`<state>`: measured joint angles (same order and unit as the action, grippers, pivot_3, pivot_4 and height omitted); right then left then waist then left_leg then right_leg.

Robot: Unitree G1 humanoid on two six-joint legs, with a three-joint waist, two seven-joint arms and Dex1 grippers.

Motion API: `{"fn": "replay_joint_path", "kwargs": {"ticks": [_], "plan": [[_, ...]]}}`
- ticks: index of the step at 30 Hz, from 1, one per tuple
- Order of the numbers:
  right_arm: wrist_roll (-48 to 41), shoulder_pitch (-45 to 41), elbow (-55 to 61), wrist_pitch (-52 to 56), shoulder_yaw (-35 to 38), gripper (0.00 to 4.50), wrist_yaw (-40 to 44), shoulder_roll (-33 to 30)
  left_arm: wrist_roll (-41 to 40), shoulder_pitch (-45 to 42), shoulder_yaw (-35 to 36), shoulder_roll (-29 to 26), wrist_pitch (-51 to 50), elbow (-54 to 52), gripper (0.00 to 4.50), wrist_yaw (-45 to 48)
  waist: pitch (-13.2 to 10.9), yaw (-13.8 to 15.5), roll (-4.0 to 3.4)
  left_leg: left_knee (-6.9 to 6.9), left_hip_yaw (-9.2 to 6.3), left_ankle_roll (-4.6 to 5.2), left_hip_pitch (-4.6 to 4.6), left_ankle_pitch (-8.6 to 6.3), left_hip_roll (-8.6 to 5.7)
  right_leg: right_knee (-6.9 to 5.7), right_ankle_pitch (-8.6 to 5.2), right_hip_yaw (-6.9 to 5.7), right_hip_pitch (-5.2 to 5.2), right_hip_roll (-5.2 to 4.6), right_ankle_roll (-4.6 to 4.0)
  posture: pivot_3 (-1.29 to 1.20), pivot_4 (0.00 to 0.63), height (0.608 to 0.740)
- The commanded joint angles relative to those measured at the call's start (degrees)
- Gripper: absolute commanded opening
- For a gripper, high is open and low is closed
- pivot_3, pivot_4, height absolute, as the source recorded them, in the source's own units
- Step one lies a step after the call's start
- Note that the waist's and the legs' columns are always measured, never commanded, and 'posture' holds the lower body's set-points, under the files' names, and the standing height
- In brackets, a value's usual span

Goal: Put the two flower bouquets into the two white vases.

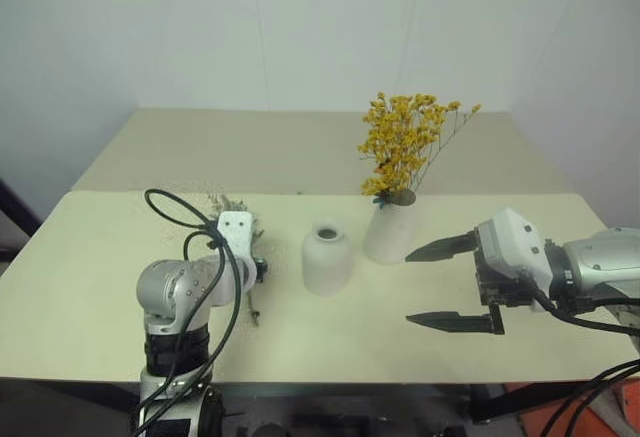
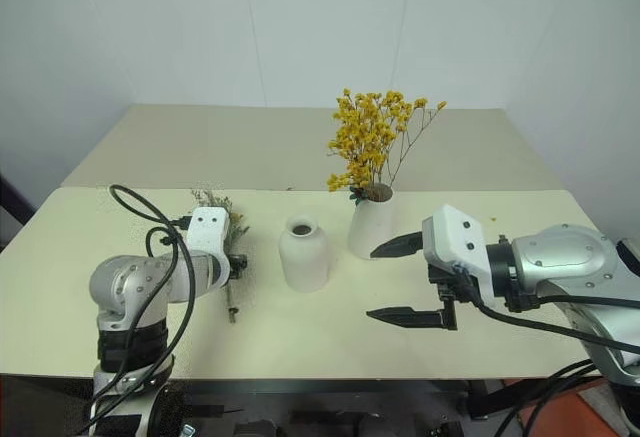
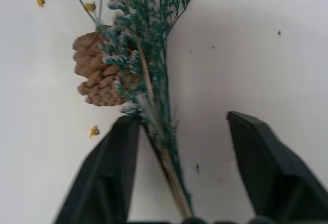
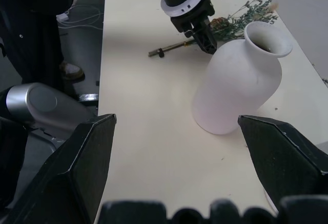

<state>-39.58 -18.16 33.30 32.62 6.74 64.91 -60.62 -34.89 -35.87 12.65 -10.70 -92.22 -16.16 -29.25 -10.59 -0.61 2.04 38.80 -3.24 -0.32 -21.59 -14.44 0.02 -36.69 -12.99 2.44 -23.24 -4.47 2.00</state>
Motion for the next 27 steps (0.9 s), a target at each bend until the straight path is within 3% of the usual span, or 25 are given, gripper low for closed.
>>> {"fn": "replay_joint_path", "kwargs": {"ticks": [1, 5, 6, 18, 23, 27], "plan": [[-0.2, 0.3, 1.4, -0.1, 2.4, 4.50, -0.4, -0.7, 0.1, -0.5, -0.5, -0.1, -0.3, 0.1, 1.40, -1.8, 0.0, -0.1, 0.00, 0.00, 0.00, 0.00, 0.00, 0.00, 0.00, 0.00, 0.00, 0.00, 0.00, 0.00, 0.00, 0.00, 0.150, 0.740], [-0.2, 0.5, 1.2, -0.1, 2.7, 4.50, -0.4, -0.7, 0.6, 0.1, -1.5, -0.6, -0.3, -0.4, 0.13, -3.0, 0.0, 0.0, 0.00, 0.00, 0.00, -0.01, -0.02, 0.00, 0.00, 0.01, 0.00, 0.00, -0.01, -0.01, 0.01, 0.00, 0.150, 0.740], [-0.1, 0.5, 1.1, -0.2, 2.6, 4.50, -0.4, -0.7, 1.0, 0.1, -1.9, -0.9, -0.3, -0.5, 0.04, -3.1, 0.0, 0.0, 0.01, 0.00, 0.00, -0.01, -0.01, 0.00, -0.01, 0.00, 0.00, 0.00, -0.01, -0.01, 0.01, 0.00, 0.150, 0.740], [0.6, -0.1, 0.6, -0.6, 2.0, 4.50, -0.6, -0.2, 7.6, -3.2, -0.3, -2.1, 2.4, -5.3, 0.04, 2.1, 0.0, 0.0, 0.02, 0.00, -0.01, -0.03, -0.08, 0.01, -0.02, 0.04, 0.01, -0.01, -0.03, -0.01, 0.02, 0.00, 0.150, 0.740], [0.6, 0.0, 1.7, 0.0, 2.4, 4.50, -2.9, 0.7, 10.0, -6.8, 2.1, -6.7, 19.5, -4.7, 0.04, 11.0, 0.0, -0.1, 0.02, -0.01, 0.00, -0.09, -0.10, 0.02, -0.01, 0.07, 0.01, -0.01, -0.04, -0.01, 0.02, 0.00, 0.150, 0.740], [-1.7, 0.6, 3.3, 2.0, 3.8, 4.50, -6.4, 1.8, 1.5, -6.2, 8.8, -7.9, 38.4, -5.2, 0.04, 30.7, 0.0, 0.0, 0.01, -0.04, 0.02, -0.13, -0.18, 0.02, 0.00, 0.17, 0.02, -0.02, -0.10, -0.02, 0.02, 0.00, 0.150, 0.740]]}}
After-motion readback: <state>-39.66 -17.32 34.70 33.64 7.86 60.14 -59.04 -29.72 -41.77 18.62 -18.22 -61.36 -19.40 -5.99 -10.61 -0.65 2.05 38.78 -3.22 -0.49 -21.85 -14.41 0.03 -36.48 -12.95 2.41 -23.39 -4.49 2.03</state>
